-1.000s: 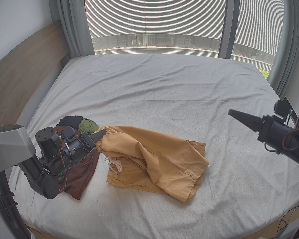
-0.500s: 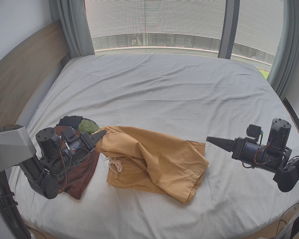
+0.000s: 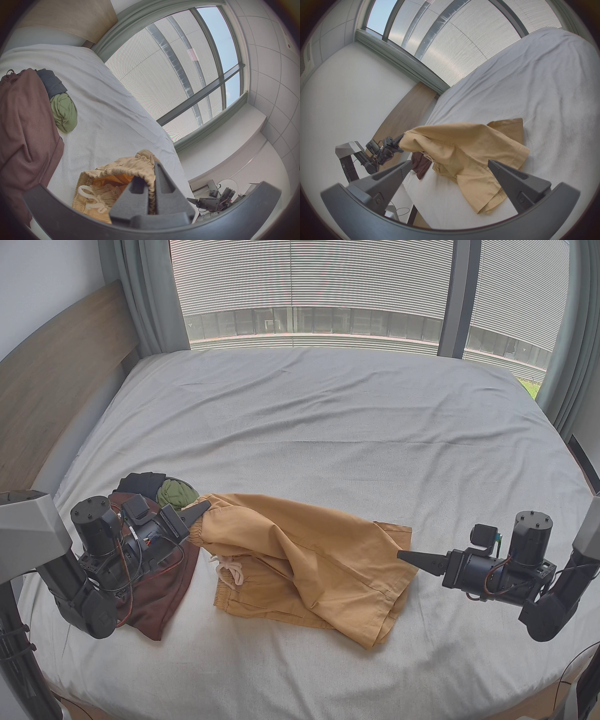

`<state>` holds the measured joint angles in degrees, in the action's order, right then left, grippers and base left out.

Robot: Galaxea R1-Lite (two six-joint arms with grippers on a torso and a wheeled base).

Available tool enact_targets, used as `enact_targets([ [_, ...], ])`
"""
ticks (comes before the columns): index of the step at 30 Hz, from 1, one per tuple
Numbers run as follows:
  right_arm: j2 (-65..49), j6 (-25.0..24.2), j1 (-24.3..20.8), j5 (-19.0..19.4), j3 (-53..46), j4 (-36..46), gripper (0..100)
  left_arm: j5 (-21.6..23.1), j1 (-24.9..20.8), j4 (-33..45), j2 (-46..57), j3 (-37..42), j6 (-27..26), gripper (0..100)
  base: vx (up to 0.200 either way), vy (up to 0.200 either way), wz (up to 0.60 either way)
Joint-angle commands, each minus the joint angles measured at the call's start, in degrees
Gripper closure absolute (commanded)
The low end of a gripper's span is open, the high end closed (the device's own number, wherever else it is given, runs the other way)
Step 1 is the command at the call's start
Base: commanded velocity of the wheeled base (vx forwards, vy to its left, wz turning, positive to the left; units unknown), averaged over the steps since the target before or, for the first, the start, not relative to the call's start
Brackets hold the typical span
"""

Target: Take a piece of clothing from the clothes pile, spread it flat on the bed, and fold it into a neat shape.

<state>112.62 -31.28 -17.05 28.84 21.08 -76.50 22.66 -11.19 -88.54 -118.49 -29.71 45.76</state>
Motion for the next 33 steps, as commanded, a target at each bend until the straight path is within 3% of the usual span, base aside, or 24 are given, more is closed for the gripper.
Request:
enact_targets([
  [1,9.0,0.0,0.0,0.1,-1.2,-3.8,0,0.0,0.0,0.0,-0.1,0.0,0.0,100,0.0,0.0,0.0],
  [26,26.0,-2.3,0.7,-0.5,1.8,-11.7,0,0.0,0.1,0.0,-0.3,0.1,0.2,100,0.0,0.0,0.0],
  [33,28.0,-5.1,0.4,-0.4,4.7,-11.7,0,0.0,0.1,0.0,-0.2,0.2,0.2,100,0.0,0.0,0.0],
])
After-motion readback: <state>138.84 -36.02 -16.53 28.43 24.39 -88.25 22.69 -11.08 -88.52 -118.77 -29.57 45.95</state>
